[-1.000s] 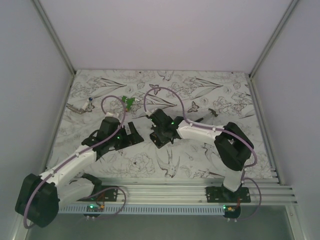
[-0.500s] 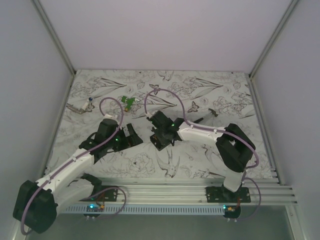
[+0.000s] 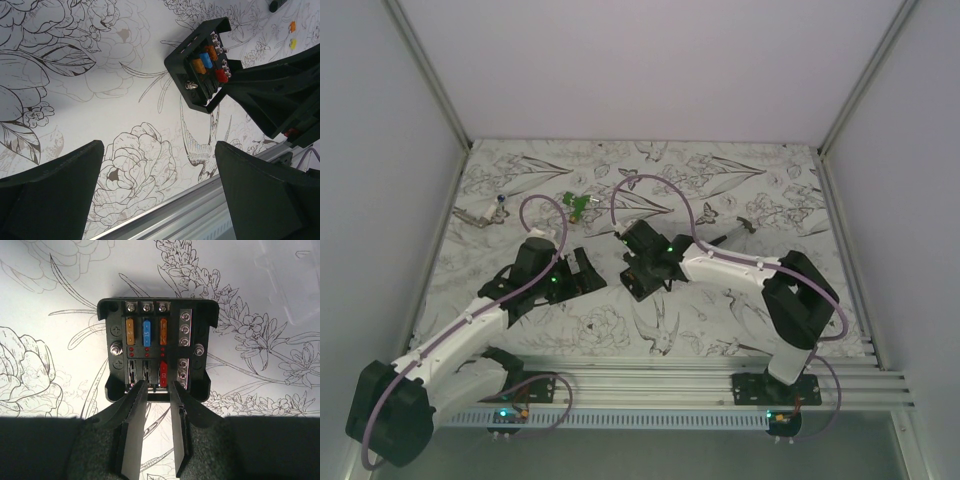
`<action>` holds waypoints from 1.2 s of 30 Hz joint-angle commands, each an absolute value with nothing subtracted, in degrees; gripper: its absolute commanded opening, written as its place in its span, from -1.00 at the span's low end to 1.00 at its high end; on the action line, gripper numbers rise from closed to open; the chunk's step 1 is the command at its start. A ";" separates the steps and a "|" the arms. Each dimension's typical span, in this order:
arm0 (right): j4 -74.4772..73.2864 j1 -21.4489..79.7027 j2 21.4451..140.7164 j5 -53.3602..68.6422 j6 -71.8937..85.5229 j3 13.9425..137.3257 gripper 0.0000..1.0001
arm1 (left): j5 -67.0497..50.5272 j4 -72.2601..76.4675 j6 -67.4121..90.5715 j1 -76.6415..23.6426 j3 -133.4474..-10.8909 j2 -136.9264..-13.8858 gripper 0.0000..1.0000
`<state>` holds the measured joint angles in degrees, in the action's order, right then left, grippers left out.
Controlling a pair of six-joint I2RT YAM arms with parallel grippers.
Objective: Snap on the fuse box
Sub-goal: Install the fuse at the fuse box base.
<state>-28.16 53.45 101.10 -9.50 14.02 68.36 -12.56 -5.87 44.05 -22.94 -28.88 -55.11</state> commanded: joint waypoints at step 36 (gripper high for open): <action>-29.21 53.18 105.73 -9.07 12.58 72.37 -0.97 | -14.05 -6.87 42.99 -23.20 -30.23 -56.92 0.99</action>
